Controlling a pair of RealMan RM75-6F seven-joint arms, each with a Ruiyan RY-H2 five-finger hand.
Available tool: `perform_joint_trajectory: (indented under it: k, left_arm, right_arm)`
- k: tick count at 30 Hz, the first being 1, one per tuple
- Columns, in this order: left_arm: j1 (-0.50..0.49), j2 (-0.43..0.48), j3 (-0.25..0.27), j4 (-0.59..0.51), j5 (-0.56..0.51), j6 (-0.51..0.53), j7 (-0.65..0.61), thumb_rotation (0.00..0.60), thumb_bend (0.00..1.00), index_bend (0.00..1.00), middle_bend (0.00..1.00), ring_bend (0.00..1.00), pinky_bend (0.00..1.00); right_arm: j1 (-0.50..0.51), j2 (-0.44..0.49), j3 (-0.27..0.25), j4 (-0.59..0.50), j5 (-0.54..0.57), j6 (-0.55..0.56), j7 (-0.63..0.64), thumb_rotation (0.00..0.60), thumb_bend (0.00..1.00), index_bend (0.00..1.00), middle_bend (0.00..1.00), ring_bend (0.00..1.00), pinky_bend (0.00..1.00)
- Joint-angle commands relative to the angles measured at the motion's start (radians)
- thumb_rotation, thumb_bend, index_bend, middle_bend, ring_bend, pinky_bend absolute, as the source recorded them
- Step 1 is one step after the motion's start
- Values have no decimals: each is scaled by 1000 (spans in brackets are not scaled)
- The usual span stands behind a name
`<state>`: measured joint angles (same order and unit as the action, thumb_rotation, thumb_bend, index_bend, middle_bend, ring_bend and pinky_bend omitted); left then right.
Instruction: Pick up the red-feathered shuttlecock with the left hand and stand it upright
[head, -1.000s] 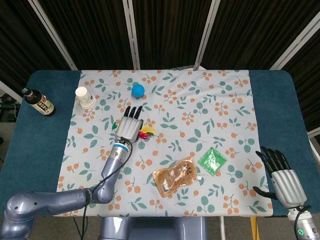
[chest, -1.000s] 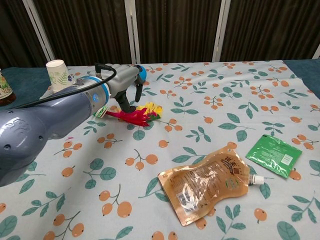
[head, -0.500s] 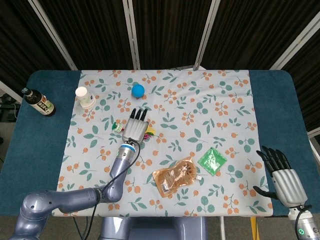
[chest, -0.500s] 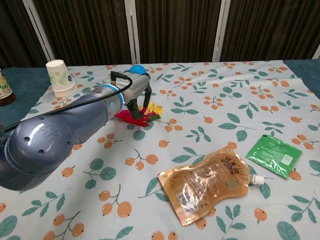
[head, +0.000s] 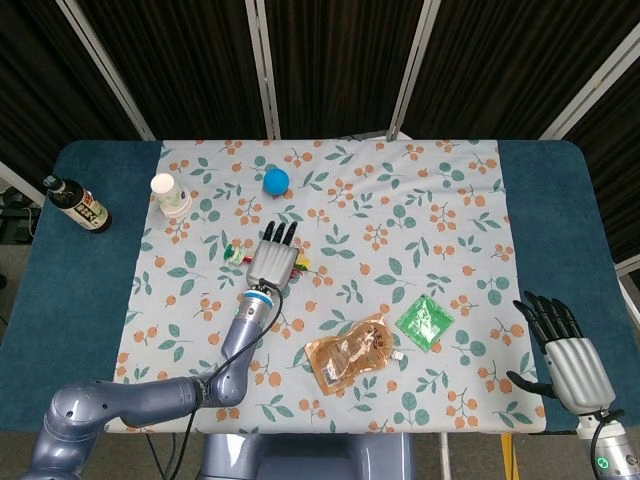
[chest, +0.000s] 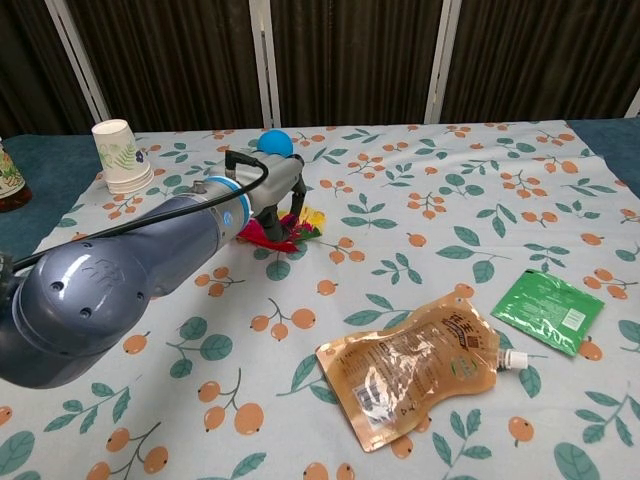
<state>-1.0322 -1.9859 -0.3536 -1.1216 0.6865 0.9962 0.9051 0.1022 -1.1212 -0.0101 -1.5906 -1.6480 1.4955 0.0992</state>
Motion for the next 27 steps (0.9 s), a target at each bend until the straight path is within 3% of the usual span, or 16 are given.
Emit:
perform_joint_trajectory:
  k: [1,15,27]
  left_arm:
    - [-1,3,2,-4,-2,3,2,600,495,554,0,0,0]
    - [1,36,9,-54,-14,18,7,600,498,582,0,0,0]
    - [51,189,48,-281,8,79,24,600,498,603,0,0,0]
  right_arm:
    - [0,0,0,0,0,0,0,600,32,85,0,0,0]
    - [0,-1,1,0,-1,-1,-3,600,37,85,0,0,0]
    - [2,-3,1,3,-3,-2,-7,600,41,85,0,0,0]
